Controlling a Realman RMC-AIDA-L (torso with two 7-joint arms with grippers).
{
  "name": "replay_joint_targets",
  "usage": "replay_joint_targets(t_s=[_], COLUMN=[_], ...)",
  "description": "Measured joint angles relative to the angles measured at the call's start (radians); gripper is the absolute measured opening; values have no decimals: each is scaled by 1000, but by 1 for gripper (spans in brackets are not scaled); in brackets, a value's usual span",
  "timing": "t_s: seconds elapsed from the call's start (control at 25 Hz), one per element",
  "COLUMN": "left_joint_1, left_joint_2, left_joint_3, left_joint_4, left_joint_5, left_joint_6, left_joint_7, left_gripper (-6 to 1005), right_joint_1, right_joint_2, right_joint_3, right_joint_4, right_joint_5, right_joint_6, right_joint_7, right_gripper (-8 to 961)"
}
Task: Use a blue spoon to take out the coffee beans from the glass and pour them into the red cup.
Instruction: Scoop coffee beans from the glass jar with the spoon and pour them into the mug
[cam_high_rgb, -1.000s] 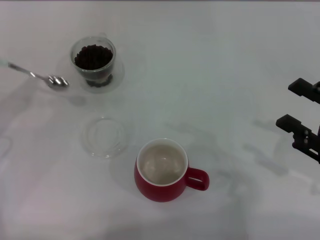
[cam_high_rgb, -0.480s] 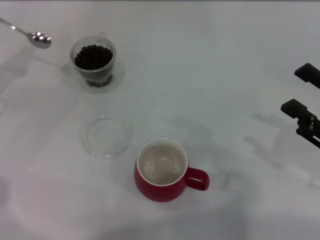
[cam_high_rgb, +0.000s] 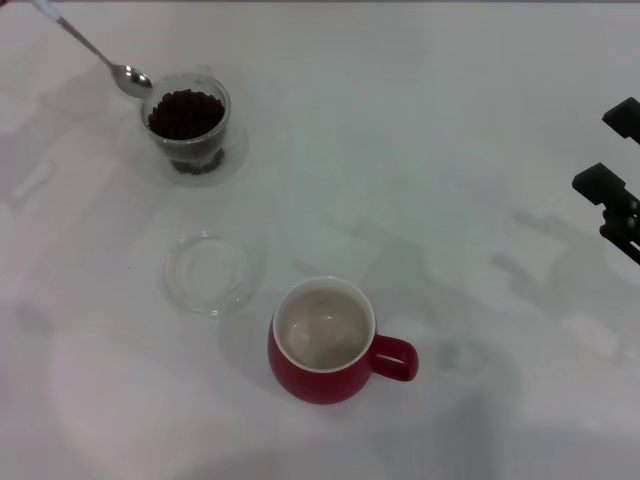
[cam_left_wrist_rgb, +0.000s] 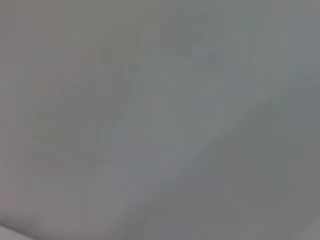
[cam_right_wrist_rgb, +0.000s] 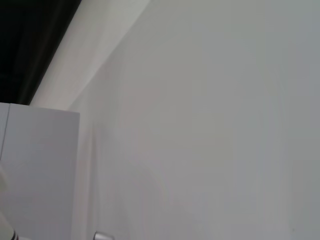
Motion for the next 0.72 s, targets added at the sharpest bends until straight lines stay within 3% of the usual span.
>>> replay_joint_targets(t_s=[0.32,0.72], left_joint_1=[-44,-59], left_joint_2=[-23,-23], left_joint_3=[0,0], left_joint_4=[9,87], left_joint_5=[66,120], left_joint_6=[-106,-195], left_joint_7=[21,-6], left_gripper=[125,125], right_joint_1=[2,-12], right_joint_2=[9,17], right_joint_3=[0,0], right_joint_4=[0,9], right_joint_5=[1,2], right_joint_6=[10,33], right_joint_7=[10,20], right_gripper=[641,640])
